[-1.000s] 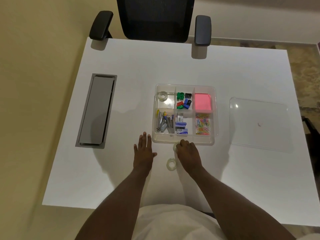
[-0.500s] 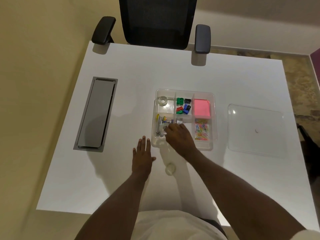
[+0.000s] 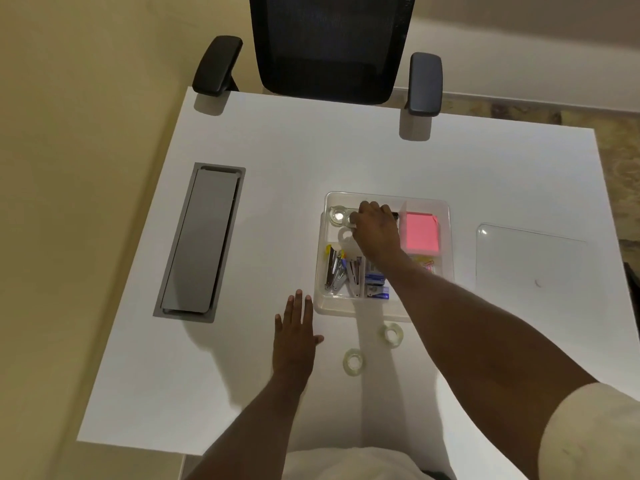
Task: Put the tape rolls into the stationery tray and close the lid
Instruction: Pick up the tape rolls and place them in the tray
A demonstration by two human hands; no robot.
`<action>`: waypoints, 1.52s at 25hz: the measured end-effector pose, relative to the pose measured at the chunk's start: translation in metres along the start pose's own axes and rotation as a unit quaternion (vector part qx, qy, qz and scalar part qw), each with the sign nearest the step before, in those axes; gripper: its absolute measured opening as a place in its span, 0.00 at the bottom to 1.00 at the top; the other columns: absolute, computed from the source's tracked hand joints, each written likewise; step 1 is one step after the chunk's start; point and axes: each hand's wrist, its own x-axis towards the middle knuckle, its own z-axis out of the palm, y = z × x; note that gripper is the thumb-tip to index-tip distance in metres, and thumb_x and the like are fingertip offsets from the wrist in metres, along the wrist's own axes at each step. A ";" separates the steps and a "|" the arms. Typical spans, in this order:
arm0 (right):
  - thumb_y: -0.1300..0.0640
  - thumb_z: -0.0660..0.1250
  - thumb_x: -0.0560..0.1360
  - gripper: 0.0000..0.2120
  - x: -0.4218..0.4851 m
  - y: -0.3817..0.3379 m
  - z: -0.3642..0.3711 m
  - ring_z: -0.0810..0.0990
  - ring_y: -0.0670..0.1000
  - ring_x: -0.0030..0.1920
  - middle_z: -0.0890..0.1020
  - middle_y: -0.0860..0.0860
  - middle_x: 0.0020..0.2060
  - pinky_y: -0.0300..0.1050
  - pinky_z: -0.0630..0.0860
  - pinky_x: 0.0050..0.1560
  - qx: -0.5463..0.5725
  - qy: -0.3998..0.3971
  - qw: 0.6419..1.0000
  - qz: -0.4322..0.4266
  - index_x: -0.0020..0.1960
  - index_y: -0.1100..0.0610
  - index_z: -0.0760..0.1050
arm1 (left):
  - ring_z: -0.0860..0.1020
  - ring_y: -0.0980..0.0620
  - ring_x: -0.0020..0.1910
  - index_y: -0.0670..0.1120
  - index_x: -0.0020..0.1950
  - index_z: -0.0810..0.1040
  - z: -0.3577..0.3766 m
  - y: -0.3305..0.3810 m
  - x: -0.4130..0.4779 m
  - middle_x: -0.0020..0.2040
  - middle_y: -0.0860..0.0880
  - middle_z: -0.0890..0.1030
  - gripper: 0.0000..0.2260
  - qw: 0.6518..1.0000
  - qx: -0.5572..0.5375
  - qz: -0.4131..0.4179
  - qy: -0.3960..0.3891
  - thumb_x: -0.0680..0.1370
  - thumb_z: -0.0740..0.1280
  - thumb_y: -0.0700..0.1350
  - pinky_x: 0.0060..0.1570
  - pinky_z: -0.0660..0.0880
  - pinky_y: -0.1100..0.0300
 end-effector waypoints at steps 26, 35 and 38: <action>0.55 0.70 0.77 0.06 -0.170 -0.031 0.036 0.80 0.51 0.46 0.83 0.52 0.45 0.48 0.79 0.48 0.209 0.119 0.970 0.025 0.53 0.56 0.79 | 0.40 0.45 0.85 0.47 0.84 0.39 -0.016 0.005 -0.009 0.85 0.46 0.37 0.41 1.000 0.019 0.001 -0.010 0.83 0.63 0.57 0.83 0.49 0.42; 0.54 0.68 0.79 0.13 -0.259 0.012 0.065 0.80 0.54 0.53 0.81 0.52 0.55 0.49 0.77 0.55 0.142 -0.050 0.984 0.100 0.62 0.56 0.78 | 0.39 0.45 0.85 0.45 0.84 0.38 -0.026 0.003 -0.013 0.85 0.45 0.36 0.46 0.999 0.012 0.021 -0.041 0.81 0.68 0.57 0.83 0.50 0.41; 0.51 0.69 0.79 0.16 -0.261 0.014 0.068 0.80 0.53 0.53 0.80 0.51 0.56 0.48 0.77 0.55 0.134 -0.076 0.983 0.101 0.64 0.55 0.76 | 0.39 0.45 0.85 0.45 0.84 0.38 -0.025 0.004 -0.011 0.85 0.46 0.36 0.46 0.999 0.007 0.017 -0.039 0.81 0.68 0.56 0.83 0.50 0.41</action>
